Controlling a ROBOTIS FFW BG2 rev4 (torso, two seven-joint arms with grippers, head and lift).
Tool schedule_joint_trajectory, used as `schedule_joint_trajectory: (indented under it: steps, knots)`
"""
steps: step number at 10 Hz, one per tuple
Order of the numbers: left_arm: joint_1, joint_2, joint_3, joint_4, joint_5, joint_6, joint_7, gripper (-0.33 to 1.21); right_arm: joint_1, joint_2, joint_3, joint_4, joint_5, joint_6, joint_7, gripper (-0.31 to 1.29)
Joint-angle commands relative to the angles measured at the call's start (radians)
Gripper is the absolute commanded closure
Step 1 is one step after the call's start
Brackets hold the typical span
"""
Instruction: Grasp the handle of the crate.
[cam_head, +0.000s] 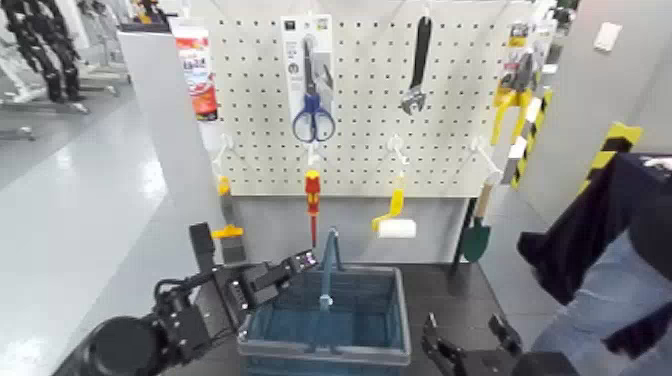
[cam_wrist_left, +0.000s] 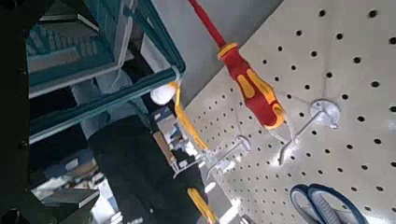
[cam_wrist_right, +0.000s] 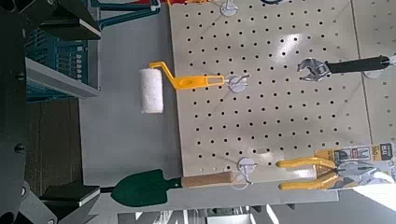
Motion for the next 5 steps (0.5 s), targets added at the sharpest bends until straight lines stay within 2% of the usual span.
schedule_joint_trajectory:
  steps: [1,5]
  knots:
    - [-0.084,0.014,-0.063,0.107,0.100,0.030,-0.041,0.09,-0.004,-0.001,0.005,0.007,-0.005,-0.007,0.000,0.14]
    - [-0.213,0.015,-0.187,0.301,0.262,0.091,-0.115,0.10,-0.013,-0.003,0.017,0.018,-0.013,-0.022,0.000,0.14]
